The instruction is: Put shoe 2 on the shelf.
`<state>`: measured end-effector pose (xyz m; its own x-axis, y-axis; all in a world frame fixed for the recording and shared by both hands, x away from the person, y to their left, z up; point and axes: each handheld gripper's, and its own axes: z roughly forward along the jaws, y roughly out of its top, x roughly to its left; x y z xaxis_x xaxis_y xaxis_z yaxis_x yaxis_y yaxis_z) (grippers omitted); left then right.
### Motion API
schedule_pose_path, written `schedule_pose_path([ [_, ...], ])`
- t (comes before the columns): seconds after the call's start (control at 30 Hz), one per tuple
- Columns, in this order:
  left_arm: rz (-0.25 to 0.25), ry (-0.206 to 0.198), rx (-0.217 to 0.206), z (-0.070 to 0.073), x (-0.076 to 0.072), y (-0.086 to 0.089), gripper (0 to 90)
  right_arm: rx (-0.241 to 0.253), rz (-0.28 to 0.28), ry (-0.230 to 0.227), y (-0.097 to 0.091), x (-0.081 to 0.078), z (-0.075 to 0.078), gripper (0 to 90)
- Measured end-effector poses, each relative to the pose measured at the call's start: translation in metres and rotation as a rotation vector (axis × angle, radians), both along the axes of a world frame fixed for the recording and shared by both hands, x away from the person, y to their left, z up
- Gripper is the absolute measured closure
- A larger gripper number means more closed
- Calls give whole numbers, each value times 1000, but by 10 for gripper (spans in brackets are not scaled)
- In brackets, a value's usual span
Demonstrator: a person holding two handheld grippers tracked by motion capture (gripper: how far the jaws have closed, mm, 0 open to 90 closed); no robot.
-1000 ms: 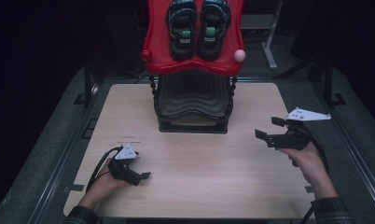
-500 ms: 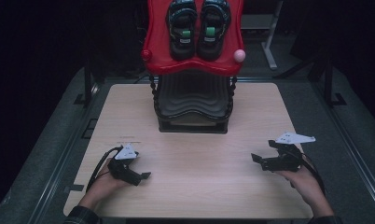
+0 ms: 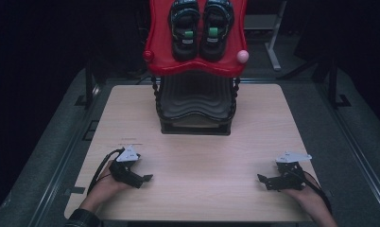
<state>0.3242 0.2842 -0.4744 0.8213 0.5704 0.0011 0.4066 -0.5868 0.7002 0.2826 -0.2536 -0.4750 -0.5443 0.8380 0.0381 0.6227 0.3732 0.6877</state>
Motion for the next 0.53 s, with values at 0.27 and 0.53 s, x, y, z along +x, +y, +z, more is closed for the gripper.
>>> schedule_pose_path([
  [0.27, 0, -1, 0, 0, 0, 0, 11, 1, -1, -20, -1, -3, -6, 19],
  [0.53, 1, 0, -1, 0, 0, 0, 11, 1, -4, -21, -1, -3, -6, 19],
])
